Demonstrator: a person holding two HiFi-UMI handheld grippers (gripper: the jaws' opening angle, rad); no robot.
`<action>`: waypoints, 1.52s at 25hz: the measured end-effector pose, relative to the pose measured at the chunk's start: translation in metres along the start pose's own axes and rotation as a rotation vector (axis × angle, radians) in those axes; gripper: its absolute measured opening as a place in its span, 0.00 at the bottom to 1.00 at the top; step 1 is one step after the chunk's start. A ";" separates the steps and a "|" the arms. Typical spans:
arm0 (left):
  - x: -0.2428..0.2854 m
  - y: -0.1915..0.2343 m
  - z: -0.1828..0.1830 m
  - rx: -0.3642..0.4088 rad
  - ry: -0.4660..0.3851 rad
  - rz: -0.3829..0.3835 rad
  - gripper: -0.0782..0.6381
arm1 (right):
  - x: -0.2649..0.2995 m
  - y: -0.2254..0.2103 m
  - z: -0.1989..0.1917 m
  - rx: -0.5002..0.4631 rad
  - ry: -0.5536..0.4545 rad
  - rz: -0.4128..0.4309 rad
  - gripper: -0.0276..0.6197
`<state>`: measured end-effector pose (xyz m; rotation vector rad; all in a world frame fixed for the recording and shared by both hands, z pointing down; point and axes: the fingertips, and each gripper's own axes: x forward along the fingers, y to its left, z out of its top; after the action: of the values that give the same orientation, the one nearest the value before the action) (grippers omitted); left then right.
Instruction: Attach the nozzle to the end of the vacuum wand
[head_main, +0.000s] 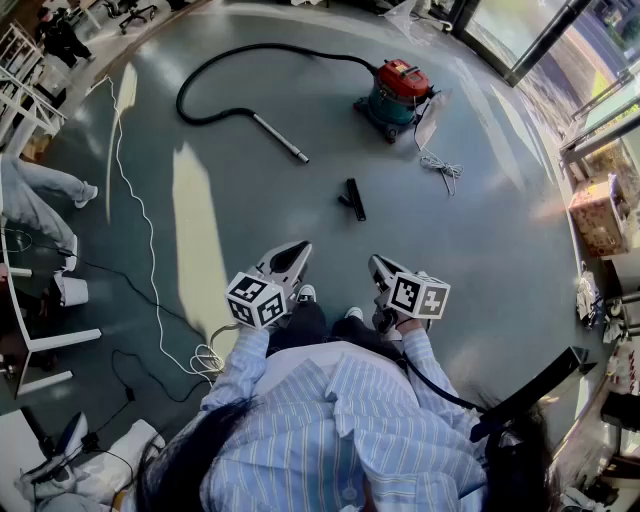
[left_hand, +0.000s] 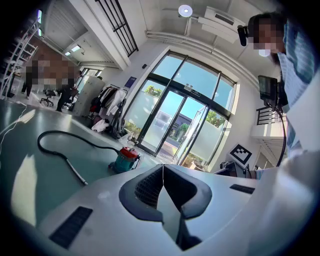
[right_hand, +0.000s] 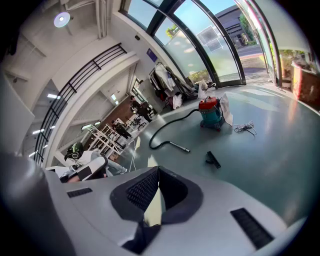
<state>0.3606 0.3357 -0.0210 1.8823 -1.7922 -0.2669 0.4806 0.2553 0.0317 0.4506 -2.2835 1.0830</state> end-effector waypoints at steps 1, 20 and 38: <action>0.001 0.002 0.002 0.001 0.004 -0.005 0.12 | 0.002 0.001 0.002 -0.001 0.000 -0.009 0.05; 0.007 0.064 0.025 0.028 0.066 -0.077 0.12 | 0.043 0.010 0.037 0.122 -0.114 -0.089 0.05; 0.041 0.120 0.016 -0.061 0.141 -0.099 0.12 | 0.073 -0.022 0.060 0.190 -0.106 -0.174 0.05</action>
<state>0.2529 0.2938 0.0333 1.9005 -1.5843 -0.2163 0.4135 0.1902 0.0592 0.7848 -2.1921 1.2168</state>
